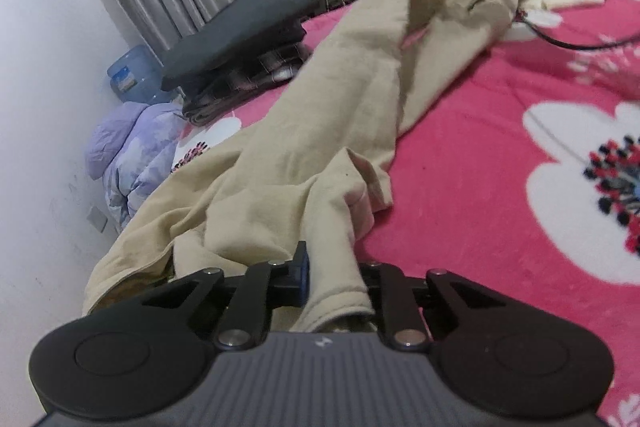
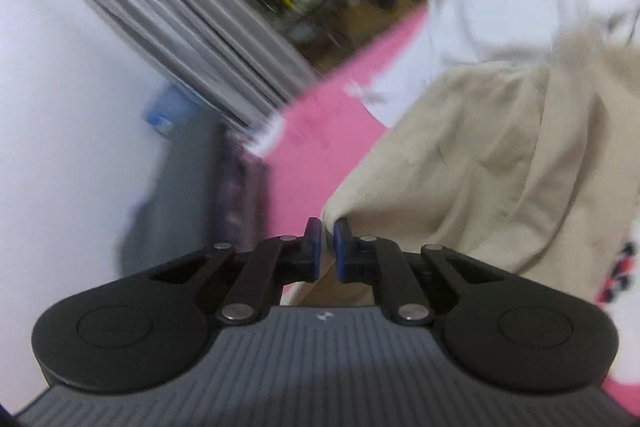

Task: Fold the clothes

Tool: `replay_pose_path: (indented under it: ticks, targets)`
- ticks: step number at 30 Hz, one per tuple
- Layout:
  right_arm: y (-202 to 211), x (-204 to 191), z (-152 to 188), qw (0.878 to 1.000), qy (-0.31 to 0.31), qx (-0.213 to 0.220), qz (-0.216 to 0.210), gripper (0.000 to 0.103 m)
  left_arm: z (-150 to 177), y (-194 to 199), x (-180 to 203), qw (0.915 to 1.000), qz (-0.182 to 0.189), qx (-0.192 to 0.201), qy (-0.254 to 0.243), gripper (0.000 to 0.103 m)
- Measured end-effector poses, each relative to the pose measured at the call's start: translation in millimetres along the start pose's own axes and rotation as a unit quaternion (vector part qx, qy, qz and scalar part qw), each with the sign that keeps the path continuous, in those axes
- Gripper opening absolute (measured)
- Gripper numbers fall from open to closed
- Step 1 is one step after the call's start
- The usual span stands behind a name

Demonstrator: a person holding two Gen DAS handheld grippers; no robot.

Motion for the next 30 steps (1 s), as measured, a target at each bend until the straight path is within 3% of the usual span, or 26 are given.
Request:
replay_pose_path:
  ticks: [4,8,12,15,19,21,23,25,27,30]
  targets:
    - [112.0,-9.6,-0.1,0.997,0.023,0.057,-0.049,0.006,1.2,17.5,-11.0,0.9998,0.013,0.011,0.012,0.010]
    - [226.8,-10.4,16.2,0.991,0.049,0.105,-0.064,0.006,3.4,45.0,-22.5,0.9990,0.034,0.024,0.019,0.009]
    - [333.3,-1.8,60.6,0.989,0.070,0.125,-0.048,0.006,12.5,80.3,-33.1,0.9982,0.046,0.036,0.013,0.008]
    - [385.7,15.5,100.2,0.991,0.062,0.121,-0.006,0.006,25.8,102.4,-38.1,0.9977,0.061,0.028,0.009,0.008]
    - [407.9,76.3,147.4,0.995,-0.013,0.040,0.090,0.006,50.0,117.6,-31.8,0.9963,0.084,-0.004,-0.017,0.008]
    - [400.8,107.8,163.4,0.988,-0.071,-0.034,0.131,0.006,62.6,118.3,-25.6,0.9942,0.097,-0.024,-0.041,0.008]
    - [393.3,127.8,170.6,0.979,-0.110,-0.077,0.150,0.007,74.7,115.9,-21.7,0.9897,0.120,-0.055,-0.054,0.009]
    - [393.8,133.8,169.8,0.975,-0.116,-0.086,0.167,0.012,83.5,113.1,-27.2,0.9840,0.148,-0.091,-0.038,0.011]
    - [402.9,130.0,163.3,0.972,-0.098,-0.086,0.196,0.012,88.6,115.2,-36.6,0.9798,0.166,-0.111,-0.004,0.020]
    - [440.3,118.2,155.7,0.967,-0.049,-0.040,0.247,0.025,95.4,128.6,-55.0,0.9736,0.185,-0.112,0.072,0.031]
Point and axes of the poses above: each gripper's, at about its wrist camera, not at the fingertips, and y roughly against the way its jaws point, x to its right, z to its underside, the point moved 2 cm from there along -y, roughly the way its jaws point, and after that the axes turned 4 degrees about -y, right-handed, at the moved point
